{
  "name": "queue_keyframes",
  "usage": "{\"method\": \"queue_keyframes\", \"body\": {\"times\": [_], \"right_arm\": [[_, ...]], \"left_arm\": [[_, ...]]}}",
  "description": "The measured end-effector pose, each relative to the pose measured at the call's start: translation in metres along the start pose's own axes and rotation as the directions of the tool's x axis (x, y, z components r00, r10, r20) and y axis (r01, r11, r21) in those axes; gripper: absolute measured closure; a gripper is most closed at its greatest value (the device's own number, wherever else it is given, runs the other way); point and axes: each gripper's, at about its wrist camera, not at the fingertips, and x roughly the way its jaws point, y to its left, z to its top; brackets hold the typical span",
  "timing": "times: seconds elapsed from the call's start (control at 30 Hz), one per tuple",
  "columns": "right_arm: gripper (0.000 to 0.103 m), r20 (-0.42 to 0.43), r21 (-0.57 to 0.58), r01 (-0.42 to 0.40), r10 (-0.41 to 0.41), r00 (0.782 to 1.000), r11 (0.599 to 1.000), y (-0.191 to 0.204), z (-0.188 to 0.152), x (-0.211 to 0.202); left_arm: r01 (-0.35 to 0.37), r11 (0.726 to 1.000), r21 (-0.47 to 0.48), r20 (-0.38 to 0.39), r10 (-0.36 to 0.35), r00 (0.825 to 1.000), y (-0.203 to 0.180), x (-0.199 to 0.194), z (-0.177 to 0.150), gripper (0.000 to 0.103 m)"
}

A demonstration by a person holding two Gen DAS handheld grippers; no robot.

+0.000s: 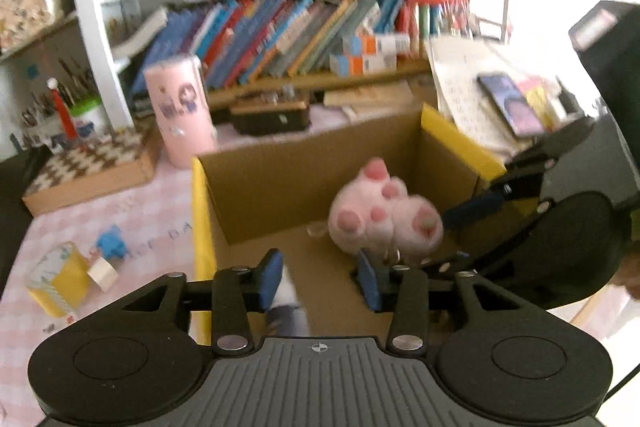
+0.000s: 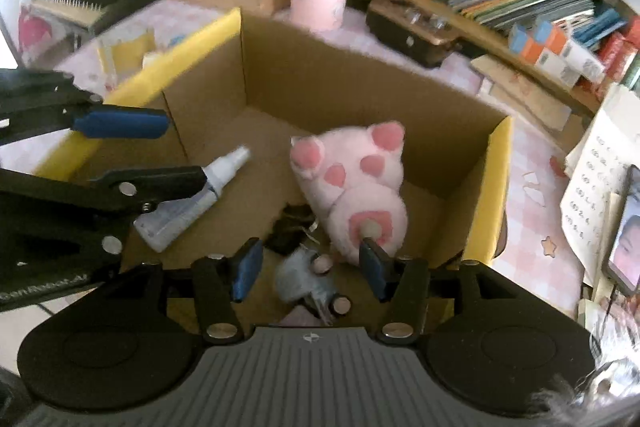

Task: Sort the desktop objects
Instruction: 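Open the left gripper over the yellow box while the right gripper releases the car, then withdraw both grippers from the yellow box back over the desk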

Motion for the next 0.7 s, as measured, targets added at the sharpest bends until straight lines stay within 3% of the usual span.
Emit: {"method": "queue_keyframes", "body": {"times": [0.2, 0.27, 0.43, 0.53, 0.7], "right_arm": [[0.048, 0.136, 0.097, 0.050, -0.063, 0.989, 0.994, 0.007, -0.005, -0.040], [0.047, 0.187, 0.137, 0.082, -0.107, 0.977, 0.987, 0.012, -0.008, -0.056], [0.039, 0.282, 0.243, 0.170, -0.237, 0.929, 0.955, 0.030, -0.025, -0.092], [0.038, 0.300, 0.304, 0.204, -0.297, 0.906, 0.930, 0.042, -0.040, -0.105], [0.037, 0.281, 0.412, 0.229, -0.362, 0.889, 0.882, 0.065, -0.065, -0.116]], "left_arm": [[-0.017, 0.999, -0.051, 0.108, 0.022, 0.994, 0.012, -0.039, 0.001, 0.042], [-0.026, 0.998, -0.065, 0.146, 0.035, 0.989, 0.017, -0.053, -0.002, 0.033], [-0.038, 0.996, -0.086, 0.193, 0.054, 0.980, 0.028, -0.079, -0.016, 0.026], [-0.038, 0.997, -0.074, 0.207, 0.052, 0.977, 0.032, -0.092, -0.028, 0.019], [-0.012, 0.999, -0.045, 0.201, 0.021, 0.979, 0.034, -0.108, -0.052, 0.017]]}}
